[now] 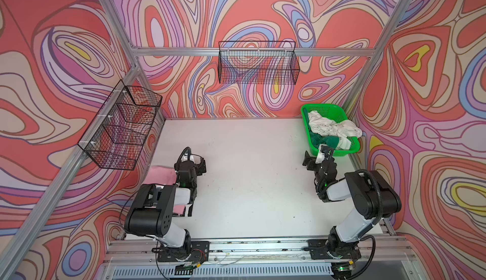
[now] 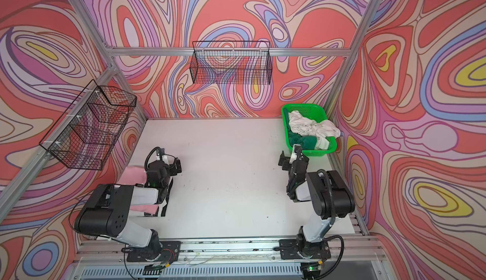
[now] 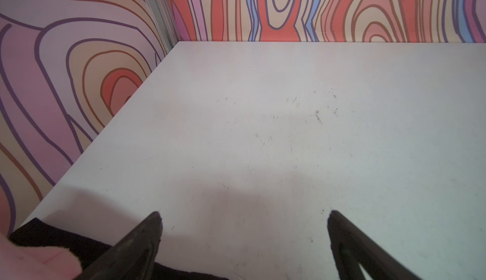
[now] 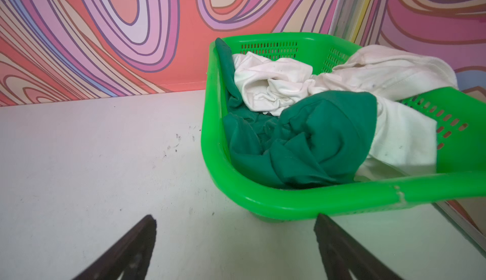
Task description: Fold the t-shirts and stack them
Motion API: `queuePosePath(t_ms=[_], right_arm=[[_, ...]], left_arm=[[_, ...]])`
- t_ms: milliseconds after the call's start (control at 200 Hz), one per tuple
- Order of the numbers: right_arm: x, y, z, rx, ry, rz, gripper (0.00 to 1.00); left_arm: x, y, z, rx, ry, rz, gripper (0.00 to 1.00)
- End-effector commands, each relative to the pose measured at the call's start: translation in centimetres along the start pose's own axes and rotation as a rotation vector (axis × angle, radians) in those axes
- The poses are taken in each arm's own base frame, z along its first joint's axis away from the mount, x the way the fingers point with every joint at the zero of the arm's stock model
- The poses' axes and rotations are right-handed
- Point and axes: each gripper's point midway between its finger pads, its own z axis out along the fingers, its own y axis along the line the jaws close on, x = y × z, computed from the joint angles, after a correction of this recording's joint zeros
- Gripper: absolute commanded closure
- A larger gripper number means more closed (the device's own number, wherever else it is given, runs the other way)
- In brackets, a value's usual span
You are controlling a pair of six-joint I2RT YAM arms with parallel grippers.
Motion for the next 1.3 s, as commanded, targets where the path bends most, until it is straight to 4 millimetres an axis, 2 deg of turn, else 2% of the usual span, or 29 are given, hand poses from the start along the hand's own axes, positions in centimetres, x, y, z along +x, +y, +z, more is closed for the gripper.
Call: queuePosePath(t_ms=[0, 1167, 1227, 1292], right_arm=[[-0.4, 0.2, 0.3, -0.006, -0.01, -0.013, 0.02], [-0.4, 0.1, 0.3, -0.005, -0.008, -0.014, 0.02], [-0.5, 0.1, 0.3, -0.005, -0.012, -0.014, 0.02], [-1.7, -1.1, 0.3, 0.073, -0.011, 0.009, 0.02]], left_arm=[[-0.4, 0.0, 0.0, 0.002, -0.02, 0.009, 0.0], [-0.4, 0.0, 0.0, 0.002, -0.021, 0.008, 0.0], [-1.0, 0.5, -0.3, -0.034, -0.04, 0.0, 0.0], [-0.9, 0.6, -0.7, -0.033, -0.015, -0.005, 0.0]])
